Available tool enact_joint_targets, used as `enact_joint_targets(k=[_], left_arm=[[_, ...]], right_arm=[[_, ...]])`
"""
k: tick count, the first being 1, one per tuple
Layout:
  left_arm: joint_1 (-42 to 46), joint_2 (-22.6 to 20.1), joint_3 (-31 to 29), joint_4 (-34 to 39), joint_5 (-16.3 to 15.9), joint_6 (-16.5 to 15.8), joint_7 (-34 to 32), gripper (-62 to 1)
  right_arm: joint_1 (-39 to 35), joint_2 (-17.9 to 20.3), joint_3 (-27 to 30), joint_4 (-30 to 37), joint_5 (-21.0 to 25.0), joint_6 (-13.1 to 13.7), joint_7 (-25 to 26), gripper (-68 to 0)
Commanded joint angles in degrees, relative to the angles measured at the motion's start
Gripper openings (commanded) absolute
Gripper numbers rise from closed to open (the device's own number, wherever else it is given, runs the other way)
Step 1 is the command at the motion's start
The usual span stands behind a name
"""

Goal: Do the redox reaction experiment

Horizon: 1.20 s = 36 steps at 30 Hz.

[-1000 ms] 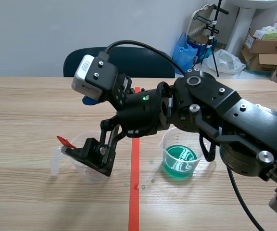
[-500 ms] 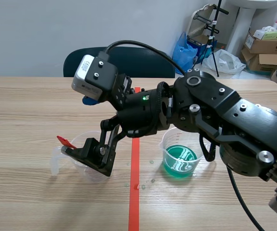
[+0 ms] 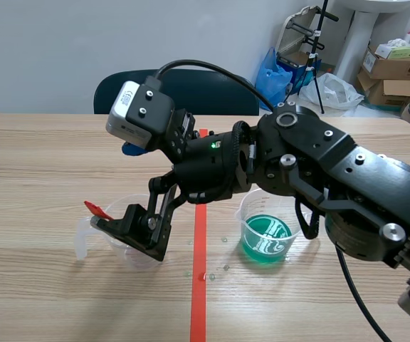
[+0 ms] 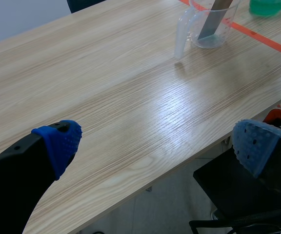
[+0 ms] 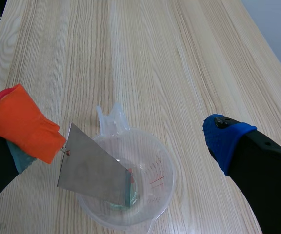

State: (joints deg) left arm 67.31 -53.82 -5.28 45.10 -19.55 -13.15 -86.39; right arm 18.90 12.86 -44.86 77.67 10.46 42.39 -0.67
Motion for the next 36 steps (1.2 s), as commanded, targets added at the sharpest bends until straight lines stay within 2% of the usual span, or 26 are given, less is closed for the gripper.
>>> enact_joint_targets(k=[1, 29, 36], left_arm=[[0.1, -0.2, 0.1, 0.3, -0.3, -0.1, -2.6, 1.4], [0.1, -0.2, 0.1, 0.3, -0.3, -0.1, -2.5, 1.4], [0.1, -0.2, 0.1, 0.3, -0.3, -0.1, -2.6, 1.4]], right_arm=[[1.2, -0.2, 0.2, 0.9, 0.6, 0.3, 0.6, 0.4], [-0.7, 0.0, -0.2, 1.3, 0.6, 0.3, 1.1, 0.4], [-4.4, 1.5, -0.2, 7.1, 0.6, 0.3, 1.5, 0.4]])
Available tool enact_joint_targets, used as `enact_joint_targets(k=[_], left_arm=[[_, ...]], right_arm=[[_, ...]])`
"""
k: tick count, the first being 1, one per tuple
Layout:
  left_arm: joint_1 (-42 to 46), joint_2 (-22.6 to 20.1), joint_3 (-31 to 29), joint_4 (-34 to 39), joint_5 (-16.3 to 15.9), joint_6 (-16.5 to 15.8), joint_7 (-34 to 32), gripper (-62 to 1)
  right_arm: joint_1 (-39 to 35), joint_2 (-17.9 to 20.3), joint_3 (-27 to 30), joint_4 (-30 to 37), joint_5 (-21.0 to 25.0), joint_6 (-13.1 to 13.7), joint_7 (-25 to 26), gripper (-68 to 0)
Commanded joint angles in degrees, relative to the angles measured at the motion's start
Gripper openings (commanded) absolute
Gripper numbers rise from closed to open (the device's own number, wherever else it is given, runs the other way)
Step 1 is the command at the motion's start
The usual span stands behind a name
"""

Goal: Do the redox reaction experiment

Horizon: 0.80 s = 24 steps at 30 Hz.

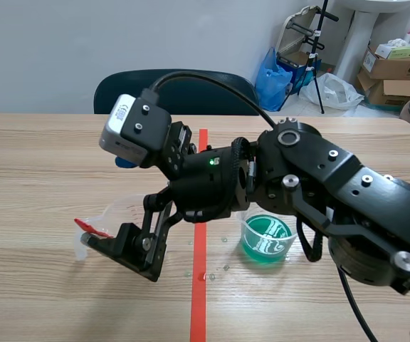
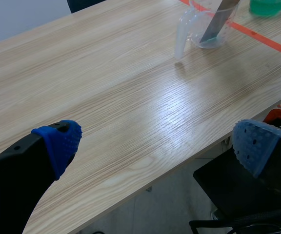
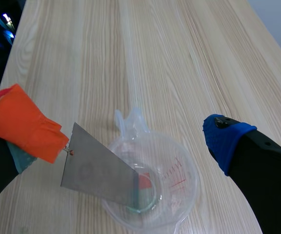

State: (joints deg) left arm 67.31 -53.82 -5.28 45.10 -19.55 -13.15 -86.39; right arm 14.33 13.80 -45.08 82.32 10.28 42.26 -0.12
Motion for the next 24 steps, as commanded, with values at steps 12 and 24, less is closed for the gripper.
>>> enact_joint_targets(k=[12, 24], left_arm=[[-2.3, 4.0, 0.1, 0.4, -0.3, -0.1, -2.6, 1.4], [-4.8, 13.5, 0.0, 7.6, 1.0, 3.9, -1.1, 1.4]], right_arm=[[-4.7, 4.8, 0.0, 9.0, 0.3, 0.5, 0.1, 0.4], [-4.7, 7.7, 0.2, 9.2, 0.4, 0.2, 2.5, 0.4]])
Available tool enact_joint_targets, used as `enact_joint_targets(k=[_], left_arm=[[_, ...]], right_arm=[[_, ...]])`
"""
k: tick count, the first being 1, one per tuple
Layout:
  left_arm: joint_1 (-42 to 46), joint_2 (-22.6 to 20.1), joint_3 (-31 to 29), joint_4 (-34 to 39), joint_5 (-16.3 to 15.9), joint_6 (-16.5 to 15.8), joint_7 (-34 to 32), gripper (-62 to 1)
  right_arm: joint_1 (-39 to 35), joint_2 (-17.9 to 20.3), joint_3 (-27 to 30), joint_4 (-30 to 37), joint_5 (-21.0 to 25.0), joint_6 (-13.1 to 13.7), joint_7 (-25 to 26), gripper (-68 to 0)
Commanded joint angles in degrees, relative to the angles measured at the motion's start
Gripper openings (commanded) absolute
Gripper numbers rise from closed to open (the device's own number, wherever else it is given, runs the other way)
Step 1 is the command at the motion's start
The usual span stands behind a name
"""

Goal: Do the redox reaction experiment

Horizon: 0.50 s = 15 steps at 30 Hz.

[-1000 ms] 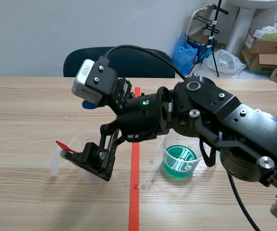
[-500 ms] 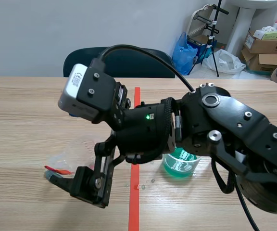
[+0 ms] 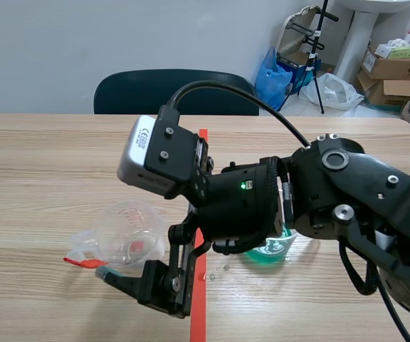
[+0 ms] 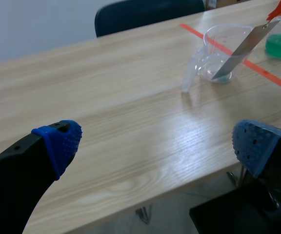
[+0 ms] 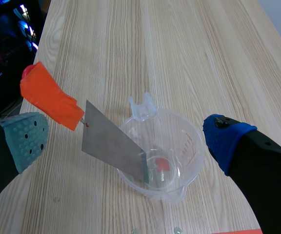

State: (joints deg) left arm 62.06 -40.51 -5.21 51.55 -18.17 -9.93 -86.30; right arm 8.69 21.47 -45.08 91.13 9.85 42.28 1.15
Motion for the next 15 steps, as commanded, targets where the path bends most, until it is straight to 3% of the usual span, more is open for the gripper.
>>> enact_joint_targets(k=[1, 4, 12, 15], left_arm=[[0.4, 0.7, -0.1, 2.3, -0.4, 1.7, 0.0, 1.4], [0.4, 3.0, -1.3, 5.8, 0.9, 3.0, 5.6, 1.4], [0.4, 12.1, -10.4, 18.9, 9.9, 2.9, 19.2, 1.4], [0.4, 14.7, -12.5, 24.2, 11.4, 2.8, 22.7, 1.4]], right_arm=[[1.0, 0.0, 0.2, 0.4, 0.8, 0.2, 1.5, 0.4], [1.0, 0.0, 0.2, 0.7, 0.8, 0.2, 1.8, 0.4], [0.8, 1.9, 0.2, 3.1, 0.9, 0.2, 3.0, 0.4], [0.8, 3.0, 0.2, 4.5, 1.0, -0.3, 3.8, 0.4]])
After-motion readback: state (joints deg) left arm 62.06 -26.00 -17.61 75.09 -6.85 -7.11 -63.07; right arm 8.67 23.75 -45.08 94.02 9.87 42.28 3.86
